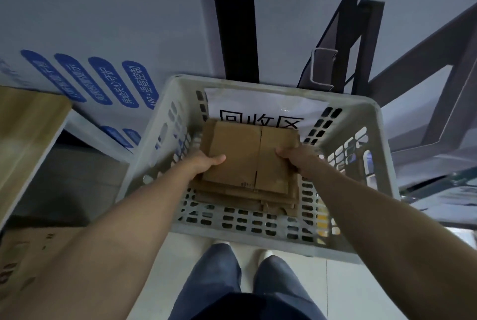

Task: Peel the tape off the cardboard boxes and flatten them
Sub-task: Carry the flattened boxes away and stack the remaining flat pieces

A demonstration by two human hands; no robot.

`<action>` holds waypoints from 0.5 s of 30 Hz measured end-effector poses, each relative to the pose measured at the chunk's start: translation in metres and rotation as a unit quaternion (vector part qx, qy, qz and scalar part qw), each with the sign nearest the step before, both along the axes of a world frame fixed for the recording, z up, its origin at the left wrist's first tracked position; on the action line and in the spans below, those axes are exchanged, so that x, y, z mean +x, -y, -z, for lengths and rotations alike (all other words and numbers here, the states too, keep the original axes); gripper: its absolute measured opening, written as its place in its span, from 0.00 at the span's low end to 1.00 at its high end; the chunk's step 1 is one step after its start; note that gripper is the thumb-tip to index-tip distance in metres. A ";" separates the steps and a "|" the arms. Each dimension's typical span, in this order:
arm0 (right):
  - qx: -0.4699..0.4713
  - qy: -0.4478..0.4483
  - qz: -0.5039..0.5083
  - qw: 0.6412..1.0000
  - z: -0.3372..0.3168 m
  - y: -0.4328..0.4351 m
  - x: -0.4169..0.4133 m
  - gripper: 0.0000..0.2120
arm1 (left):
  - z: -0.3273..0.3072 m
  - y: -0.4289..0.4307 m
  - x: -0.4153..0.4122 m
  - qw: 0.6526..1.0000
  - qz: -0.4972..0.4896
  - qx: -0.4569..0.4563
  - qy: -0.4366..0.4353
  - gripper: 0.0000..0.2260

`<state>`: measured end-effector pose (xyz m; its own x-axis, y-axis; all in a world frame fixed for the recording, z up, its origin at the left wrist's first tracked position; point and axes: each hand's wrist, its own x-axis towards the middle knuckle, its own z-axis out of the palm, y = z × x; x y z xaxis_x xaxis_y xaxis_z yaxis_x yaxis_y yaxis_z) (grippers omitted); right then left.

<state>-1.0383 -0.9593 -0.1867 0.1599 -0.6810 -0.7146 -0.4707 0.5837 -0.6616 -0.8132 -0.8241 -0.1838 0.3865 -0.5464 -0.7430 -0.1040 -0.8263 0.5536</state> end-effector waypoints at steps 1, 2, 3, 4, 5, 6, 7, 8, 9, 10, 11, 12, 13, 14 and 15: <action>-0.008 -0.003 0.000 1.000 0.006 0.000 0.001 0.26 | 0.005 0.003 0.003 1.000 0.011 0.006 0.011 0.40; -0.014 -0.016 0.001 1.000 0.012 0.000 0.003 0.29 | 0.010 0.005 0.005 0.999 0.024 0.015 0.021 0.40; -0.021 -0.041 0.003 0.999 0.017 -0.001 0.005 0.31 | 0.018 0.007 0.008 0.999 0.036 0.022 0.031 0.40; -0.030 -0.071 0.004 0.997 0.022 -0.002 0.006 0.31 | 0.024 0.008 0.008 0.998 0.045 0.022 0.037 0.40; -0.037 -0.094 0.009 0.995 0.025 -0.002 0.006 0.31 | 0.029 0.009 0.008 0.998 0.048 0.018 0.040 0.40; -0.042 -0.109 0.017 0.993 0.029 -0.002 0.005 0.31 | 0.034 0.010 0.007 0.998 0.045 0.013 0.037 0.40; -0.042 -0.117 0.020 0.992 0.031 -0.001 0.004 0.30 | 0.039 0.011 0.007 0.999 0.039 0.011 0.029 0.41; -0.042 -0.123 0.011 0.991 0.033 -0.001 0.001 0.30 | 0.043 0.013 0.006 0.999 0.033 0.012 0.021 0.41; -0.042 -0.128 -0.009 0.991 0.033 -0.002 -0.002 0.29 | 0.047 0.016 0.005 0.999 0.028 0.017 0.015 0.41; -0.041 -0.131 -0.032 0.990 0.034 -0.002 -0.004 0.29 | 0.050 0.019 0.004 0.999 0.027 0.023 0.013 0.41; -0.033 -0.132 -0.049 0.989 0.034 -0.003 -0.007 0.30 | 0.051 0.023 0.004 0.999 0.031 0.032 0.012 0.41; -0.021 -0.130 -0.058 0.990 0.035 -0.003 -0.008 0.32 | 0.051 0.027 0.005 0.999 0.036 0.038 0.009 0.40; -0.007 -0.130 -0.064 0.989 0.036 -0.004 -0.008 0.33 | 0.052 0.031 0.006 0.998 0.041 0.042 -0.001 0.40; 0.000 -0.134 -0.070 0.989 0.037 -0.004 -0.007 0.33 | 0.052 0.034 0.006 0.998 0.046 0.045 -0.010 0.39; 0.000 -0.146 -0.078 0.986 0.038 -0.004 -0.006 0.33 | 0.053 0.036 0.005 0.998 0.049 0.050 -0.007 0.38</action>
